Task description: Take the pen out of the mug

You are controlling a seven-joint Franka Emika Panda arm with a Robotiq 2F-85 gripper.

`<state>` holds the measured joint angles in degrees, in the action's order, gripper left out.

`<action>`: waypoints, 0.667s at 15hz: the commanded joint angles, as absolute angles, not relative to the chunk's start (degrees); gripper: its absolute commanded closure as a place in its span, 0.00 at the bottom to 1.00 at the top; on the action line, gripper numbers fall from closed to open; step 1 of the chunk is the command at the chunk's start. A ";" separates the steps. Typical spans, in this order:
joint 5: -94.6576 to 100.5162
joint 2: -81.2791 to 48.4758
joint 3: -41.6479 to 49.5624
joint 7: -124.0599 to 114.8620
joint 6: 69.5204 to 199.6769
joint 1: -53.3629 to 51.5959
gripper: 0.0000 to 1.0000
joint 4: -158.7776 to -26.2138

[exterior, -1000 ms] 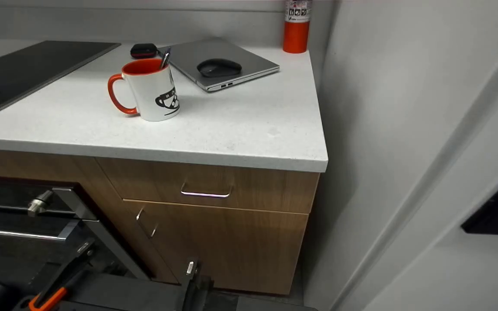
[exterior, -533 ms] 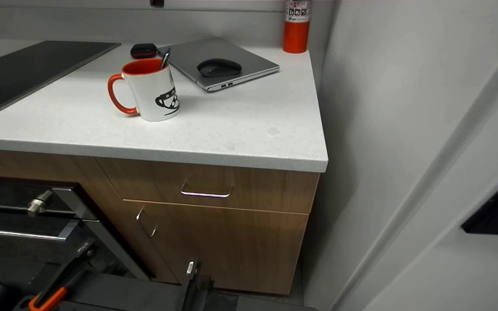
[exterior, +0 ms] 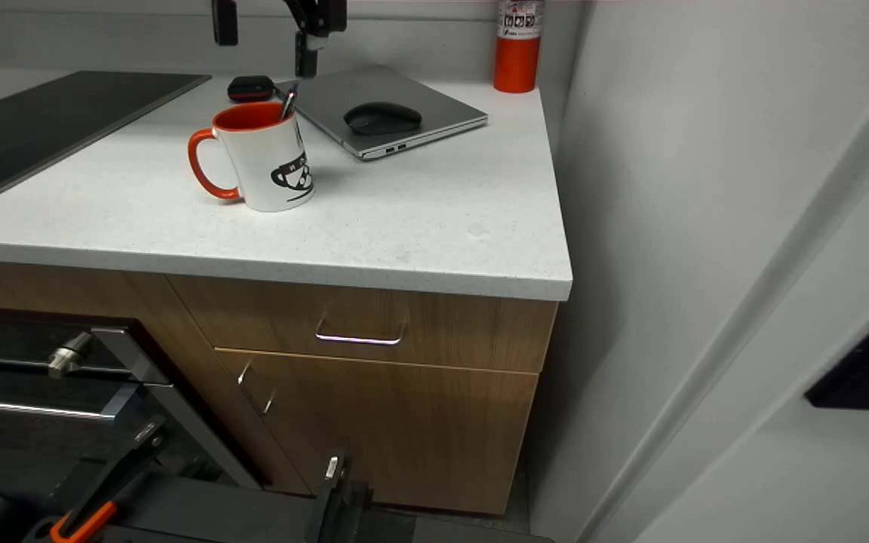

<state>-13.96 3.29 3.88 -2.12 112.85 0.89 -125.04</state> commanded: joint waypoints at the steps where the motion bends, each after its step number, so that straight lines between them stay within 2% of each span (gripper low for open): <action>1: -17.42 0.05 3.62 -3.02 113.33 1.58 0.00 -122.67; 10: -20.90 -4.86 3.84 -2.43 112.63 2.65 0.00 -119.85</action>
<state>-18.56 -2.51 4.07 -2.25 112.89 1.80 -122.29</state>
